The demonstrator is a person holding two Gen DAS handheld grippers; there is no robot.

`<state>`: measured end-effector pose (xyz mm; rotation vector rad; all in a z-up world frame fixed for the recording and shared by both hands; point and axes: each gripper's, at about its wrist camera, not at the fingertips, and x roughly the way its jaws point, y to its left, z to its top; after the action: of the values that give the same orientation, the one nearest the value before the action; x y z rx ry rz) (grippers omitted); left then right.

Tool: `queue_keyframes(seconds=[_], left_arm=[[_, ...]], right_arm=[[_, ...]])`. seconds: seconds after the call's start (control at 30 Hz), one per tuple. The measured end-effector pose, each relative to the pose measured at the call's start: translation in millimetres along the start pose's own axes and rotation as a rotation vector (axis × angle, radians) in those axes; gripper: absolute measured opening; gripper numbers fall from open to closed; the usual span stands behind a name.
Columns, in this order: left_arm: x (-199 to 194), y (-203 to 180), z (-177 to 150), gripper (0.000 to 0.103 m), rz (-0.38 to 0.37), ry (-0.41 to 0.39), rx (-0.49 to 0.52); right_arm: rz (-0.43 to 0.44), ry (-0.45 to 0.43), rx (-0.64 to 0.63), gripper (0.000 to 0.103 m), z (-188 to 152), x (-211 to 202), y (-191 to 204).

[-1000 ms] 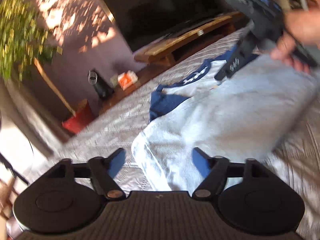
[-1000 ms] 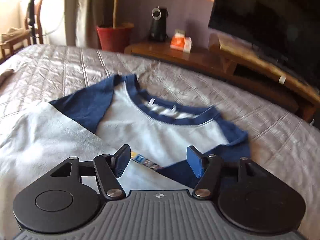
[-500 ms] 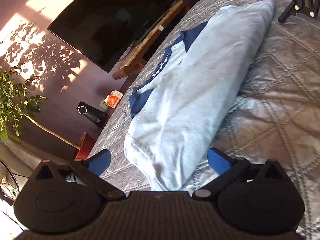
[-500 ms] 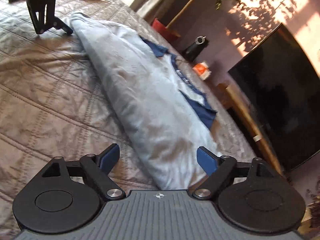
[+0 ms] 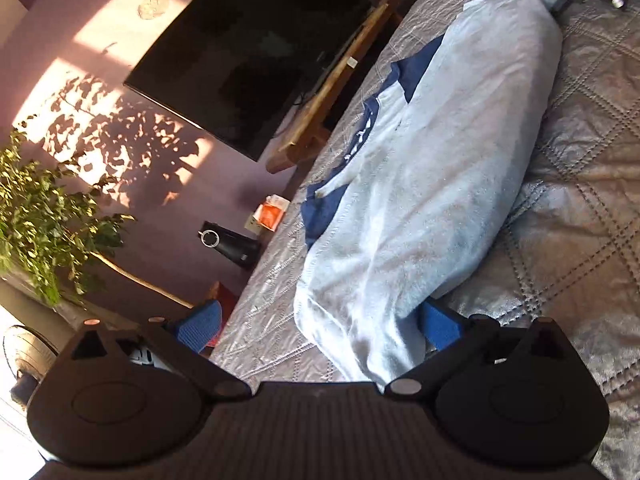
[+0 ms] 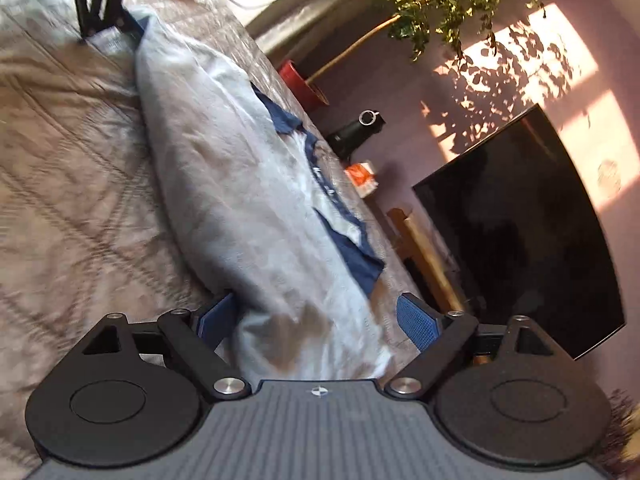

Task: Fold clothes

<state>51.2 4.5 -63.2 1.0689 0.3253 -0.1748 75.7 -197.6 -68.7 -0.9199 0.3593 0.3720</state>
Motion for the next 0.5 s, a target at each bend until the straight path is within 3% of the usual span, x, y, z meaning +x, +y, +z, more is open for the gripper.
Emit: queue_keyframes(seconds=[0.1,0.13,0.2,0.3,0.4,0.47,0.5], left_arm=[[3.4,2.6,3.1,0.100,-0.032,0.008,0.012],[8.9,7.9,3.4,0.098,-0.073,0.028,-0.011],[20.0,18.8,2.2,0.103,-0.137,0.062,-0.055],[18.8,14.0,3.9,0.094,-0.156,0.021,0.021],[14.0,3.2,6.3,0.063,-0.188,-0.021,0.112],[13.0,-6.1,5.2,0.023,-0.229,-0.033,0.170],[15.4,-9.0,5.2,0.012,-0.262,-0.023,0.176]], right_arm=[[0.074,-0.025,0.031,0.090,-5.1,-5.8,-6.1],[0.091,-0.028,0.035,0.090,-4.4,-2.8,-9.4],[0.127,-0.010,0.075,0.090,-0.4,7.5,-18.5],[0.199,0.015,0.172,0.085,-0.2,17.4,-29.6],[0.266,0.033,0.262,0.067,-3.4,22.1,-36.9],[0.292,0.045,0.303,0.061,-4.6,21.6,-39.2],[0.306,0.053,0.331,0.060,-5.5,22.8,-42.0]])
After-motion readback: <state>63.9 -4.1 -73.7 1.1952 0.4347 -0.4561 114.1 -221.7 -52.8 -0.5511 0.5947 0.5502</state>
